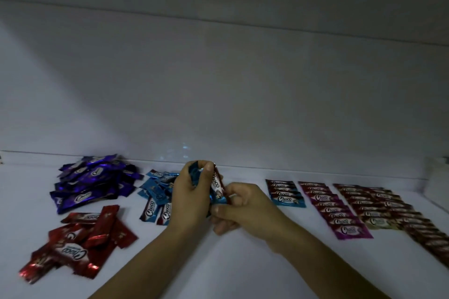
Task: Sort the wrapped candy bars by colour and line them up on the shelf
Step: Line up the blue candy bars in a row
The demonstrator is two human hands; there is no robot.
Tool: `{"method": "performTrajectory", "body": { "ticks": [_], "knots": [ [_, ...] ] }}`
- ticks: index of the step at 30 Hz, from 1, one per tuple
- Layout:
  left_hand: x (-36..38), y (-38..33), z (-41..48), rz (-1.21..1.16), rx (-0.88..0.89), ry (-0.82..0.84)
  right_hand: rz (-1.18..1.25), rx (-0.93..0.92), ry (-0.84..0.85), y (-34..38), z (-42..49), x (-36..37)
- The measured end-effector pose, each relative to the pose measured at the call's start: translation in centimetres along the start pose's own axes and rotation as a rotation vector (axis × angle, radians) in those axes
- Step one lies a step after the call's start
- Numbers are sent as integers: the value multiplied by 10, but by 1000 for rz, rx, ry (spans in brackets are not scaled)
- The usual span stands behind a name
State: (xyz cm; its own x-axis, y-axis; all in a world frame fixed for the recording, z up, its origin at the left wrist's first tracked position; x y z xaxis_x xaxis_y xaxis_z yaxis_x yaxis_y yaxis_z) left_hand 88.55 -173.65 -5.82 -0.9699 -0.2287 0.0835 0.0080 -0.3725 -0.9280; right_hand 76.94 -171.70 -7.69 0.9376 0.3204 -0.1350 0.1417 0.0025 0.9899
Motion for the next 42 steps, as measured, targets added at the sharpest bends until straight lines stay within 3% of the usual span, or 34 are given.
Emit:
{"method": "performTrajectory", "body": {
  "ticks": [5, 9, 13, 20, 24, 28, 35, 42],
  "knots": [
    [27, 29, -7, -164, -276, 232, 26, 3, -154, 2, 0, -25],
    [34, 39, -16, -178, -342, 269, -52, 69, -107, -1, 0, -33],
    [32, 35, -13, -65, -264, 292, -253, 80, -183, 1, 0, -51],
    [34, 31, -14, 48, -234, 318, -249, -153, -382, 37, -6, -92],
    [37, 30, -14, 75, -214, 328, -515, -204, -515, 52, -30, -141],
    [40, 31, -14, 99, -203, 331, -573, -147, -511, 10, -45, -155],
    [39, 31, -14, 98, -204, 319, -1002, -145, -555, -1, -36, -157],
    [37, 34, -12, 57, -220, 297, -1082, -175, -574, 1, -27, -153]
  ]
}}
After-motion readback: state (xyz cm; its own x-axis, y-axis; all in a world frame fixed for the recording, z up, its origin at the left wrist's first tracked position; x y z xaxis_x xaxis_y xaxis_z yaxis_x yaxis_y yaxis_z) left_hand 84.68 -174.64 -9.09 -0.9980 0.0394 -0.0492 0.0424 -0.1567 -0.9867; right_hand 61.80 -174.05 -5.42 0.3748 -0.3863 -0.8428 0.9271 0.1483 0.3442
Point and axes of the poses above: each hand's wrist, its own z-axis towards the middle knuckle, its own x-axis out of the palm, y = z × x, the point moved 10 cm from there along z, towards the middle knuckle, and after that the axes turned 3 degrees about z, right-handed, at the moved point
